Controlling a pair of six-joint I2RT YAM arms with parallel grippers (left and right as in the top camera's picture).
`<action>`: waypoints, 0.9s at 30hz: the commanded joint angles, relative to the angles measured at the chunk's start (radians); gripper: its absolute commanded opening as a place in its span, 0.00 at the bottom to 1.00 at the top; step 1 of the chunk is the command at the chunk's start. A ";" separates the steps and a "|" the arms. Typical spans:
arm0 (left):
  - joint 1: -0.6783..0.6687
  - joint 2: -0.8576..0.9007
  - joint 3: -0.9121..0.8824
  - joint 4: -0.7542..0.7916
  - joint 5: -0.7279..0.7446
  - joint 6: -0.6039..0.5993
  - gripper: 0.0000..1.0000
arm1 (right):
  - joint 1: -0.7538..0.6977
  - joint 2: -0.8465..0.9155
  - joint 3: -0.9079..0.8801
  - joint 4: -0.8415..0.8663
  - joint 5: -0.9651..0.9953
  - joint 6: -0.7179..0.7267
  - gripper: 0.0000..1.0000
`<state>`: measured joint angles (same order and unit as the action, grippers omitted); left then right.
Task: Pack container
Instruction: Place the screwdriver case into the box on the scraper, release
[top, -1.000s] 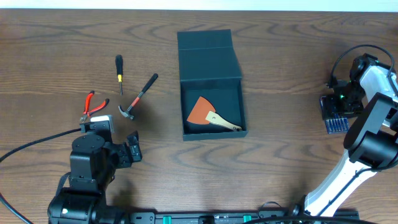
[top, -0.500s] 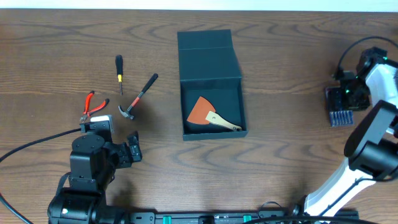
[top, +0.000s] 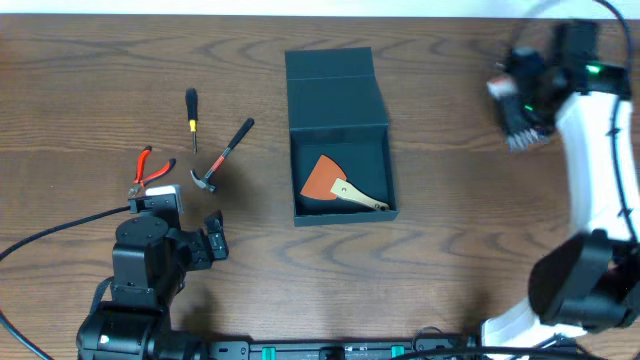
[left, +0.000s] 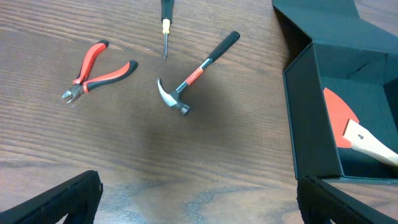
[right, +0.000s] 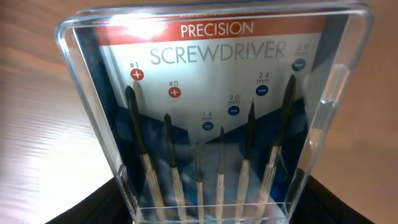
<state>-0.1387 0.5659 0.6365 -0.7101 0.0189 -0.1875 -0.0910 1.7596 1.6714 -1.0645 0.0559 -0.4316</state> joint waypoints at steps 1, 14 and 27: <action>-0.003 0.001 0.018 0.000 -0.012 -0.010 0.98 | 0.171 -0.077 0.049 -0.005 -0.014 -0.057 0.01; -0.003 0.001 0.018 0.000 -0.011 -0.010 0.99 | 0.610 0.008 0.047 -0.017 -0.074 -0.284 0.01; -0.003 0.001 0.019 0.000 -0.011 -0.010 0.99 | 0.643 0.278 0.047 -0.047 -0.143 -0.280 0.01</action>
<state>-0.1387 0.5659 0.6365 -0.7101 0.0189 -0.1871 0.5430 2.0022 1.7084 -1.1072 -0.0650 -0.6987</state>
